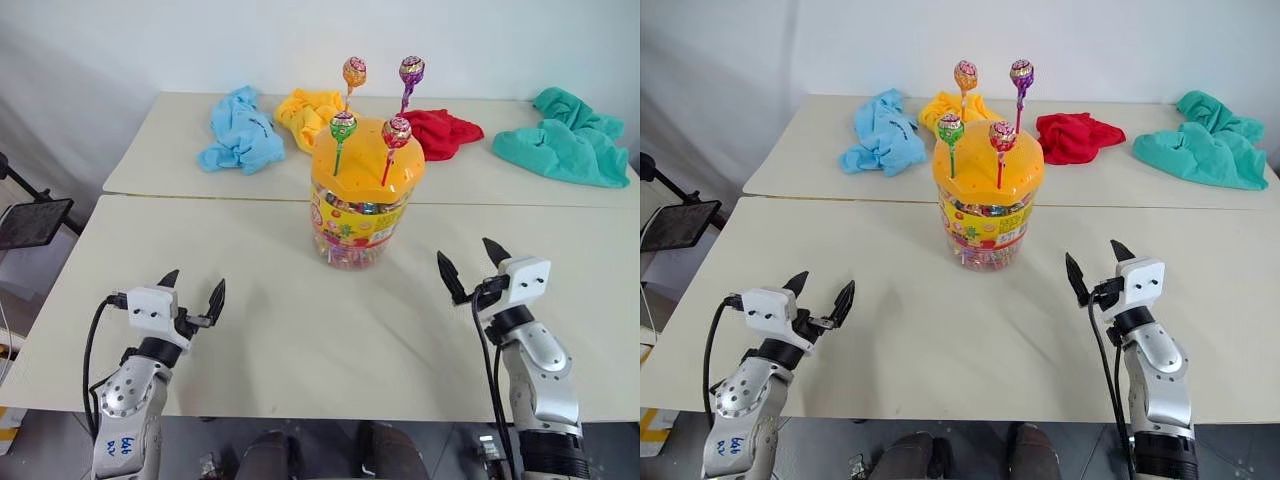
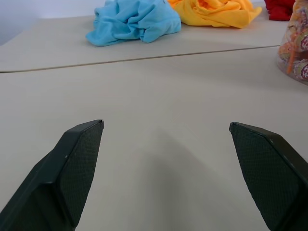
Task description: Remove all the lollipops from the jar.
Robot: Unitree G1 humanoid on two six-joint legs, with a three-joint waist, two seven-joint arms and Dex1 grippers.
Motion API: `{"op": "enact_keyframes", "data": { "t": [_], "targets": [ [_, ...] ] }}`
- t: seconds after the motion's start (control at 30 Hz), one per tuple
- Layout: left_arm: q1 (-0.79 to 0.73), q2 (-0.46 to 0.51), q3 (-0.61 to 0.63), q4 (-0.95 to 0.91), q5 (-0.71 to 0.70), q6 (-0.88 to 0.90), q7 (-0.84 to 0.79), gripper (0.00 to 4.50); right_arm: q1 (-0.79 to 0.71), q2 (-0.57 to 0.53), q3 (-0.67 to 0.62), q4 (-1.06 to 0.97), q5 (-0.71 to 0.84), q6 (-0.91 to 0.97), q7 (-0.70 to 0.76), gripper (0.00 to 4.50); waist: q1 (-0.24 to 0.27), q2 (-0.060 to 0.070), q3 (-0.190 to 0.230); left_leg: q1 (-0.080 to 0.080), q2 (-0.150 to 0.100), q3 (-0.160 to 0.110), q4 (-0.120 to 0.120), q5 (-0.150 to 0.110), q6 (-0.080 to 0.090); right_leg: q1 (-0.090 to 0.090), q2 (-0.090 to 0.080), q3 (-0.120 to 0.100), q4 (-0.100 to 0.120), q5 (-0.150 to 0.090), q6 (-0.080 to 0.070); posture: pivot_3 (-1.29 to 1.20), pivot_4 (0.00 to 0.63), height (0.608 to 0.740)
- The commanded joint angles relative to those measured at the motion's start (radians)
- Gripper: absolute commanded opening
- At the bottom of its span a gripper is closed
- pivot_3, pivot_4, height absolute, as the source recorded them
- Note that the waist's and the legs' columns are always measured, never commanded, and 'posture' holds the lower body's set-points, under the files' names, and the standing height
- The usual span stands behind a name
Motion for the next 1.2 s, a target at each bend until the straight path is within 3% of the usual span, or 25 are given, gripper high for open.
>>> {"op": "enact_keyframes", "data": {
  "t": [0.03,0.17,0.27,0.37,0.47,0.53,0.67,0.87,1.0,1.2],
  "targets": [
    [-0.026,0.041,0.026,0.005,-0.025,0.037,-0.016,4.45,-0.003,-0.037,-0.005,-0.043,0.052,0.016,0.052,4.49,0.002,0.0,0.0,0.0,0.0,0.0,0.0,0.0,0.0,0.0,0.0,0.0,0.0,0.0,0.0,0.0,0.15,0.74],
    [-0.077,0.106,0.073,0.026,-0.194,0.084,-0.164,4.45,0.013,-0.06,-0.035,-0.167,0.23,0.078,0.144,4.49,0.0,0.0,0.0,0.0,0.0,0.0,0.0,0.0,0.0,0.0,0.0,0.0,0.0,0.0,0.0,0.0,0.15,0.74],
    [-0.129,0.226,0.147,0.056,-0.395,0.155,-0.377,4.45,0.065,-0.13,-0.076,-0.33,0.414,0.16,0.242,4.49,0.002,0.001,0.001,-0.001,0.001,-0.001,0.0,0.0,0.0,0.0,0.0,-0.001,0.0,0.0,0.0,0.0,0.15,0.74],
    [-0.252,0.396,0.246,0.226,-0.565,0.277,-0.564,4.45,0.132,-0.208,-0.162,-0.509,0.578,0.196,0.3,4.49,0.008,0.002,0.001,-0.001,0.001,-0.003,0.0,0.0,0.0,0.0,0.001,-0.002,0.0,0.0,0.0,0.0,0.15,0.74],
    [-0.365,0.505,0.227,0.339,-0.621,0.356,-0.726,4.45,0.184,-0.269,-0.232,-0.622,0.655,0.24,0.27,4.49,0.006,0.002,0.001,-0.001,0.001,-0.002,0.0,0.0,0.0,0.0,0.001,-0.002,0.0,0.0,-0.001,0.0,0.15,0.74],
    [-0.472,0.527,0.16,0.366,-0.65,0.424,-0.8,4.45,0.208,-0.283,-0.271,-0.692,0.672,0.235,0.244,4.49,0.01,0.002,0.001,0.0,0.0,-0.001,0.0,-0.001,0.0,0.001,0.001,-0.001,-0.001,0.0,0.0,0.0,0.15,0.74],
    [-0.656,0.475,0.048,0.386,-0.628,0.445,-0.846,4.45,0.26,-0.272,-0.29,-0.792,0.693,0.232,0.201,4.49,0.026,0.001,0.001,0.0,-0.002,-0.001,0.0,0.0,0.0,0.001,0.001,-0.001,-0.001,0.0,0.0,0.0,0.15,0.74],
    [-0.894,0.282,-0.085,0.421,-0.543,0.348,-0.822,4.45,0.213,-0.274,-0.292,-0.825,0.64,0.196,0.153,4.49,0.028,-0.001,0.002,-0.001,-0.008,0.0,0.002,0.0,0.0,0.001,0.001,0.001,-0.001,0.001,0.001,0.0,0.15,0.74],
    [-1.0,0.197,-0.14,0.454,-0.521,0.345,-0.821,4.45,0.262,-0.258,-0.28,-0.811,0.598,0.186,0.168,4.49,0.026,-0.002,0.003,-0.001,-0.008,0.0,0.001,0.001,0.0,0.001,0.003,0.0,-0.001,0.001,0.002,0.0,0.15,0.74],
    [-1.066,0.143,-0.189,0.511,-0.41,0.278,-0.771,4.45,0.306,-0.216,-0.264,-0.807,0.566,0.159,0.165,4.49,0.026,-0.002,0.003,0.0,-0.008,0.001,0.001,0.001,0.0,0.001,0.003,0.002,-0.002,0.001,0.002,0.0,0.15,0.74]
  ]
}}
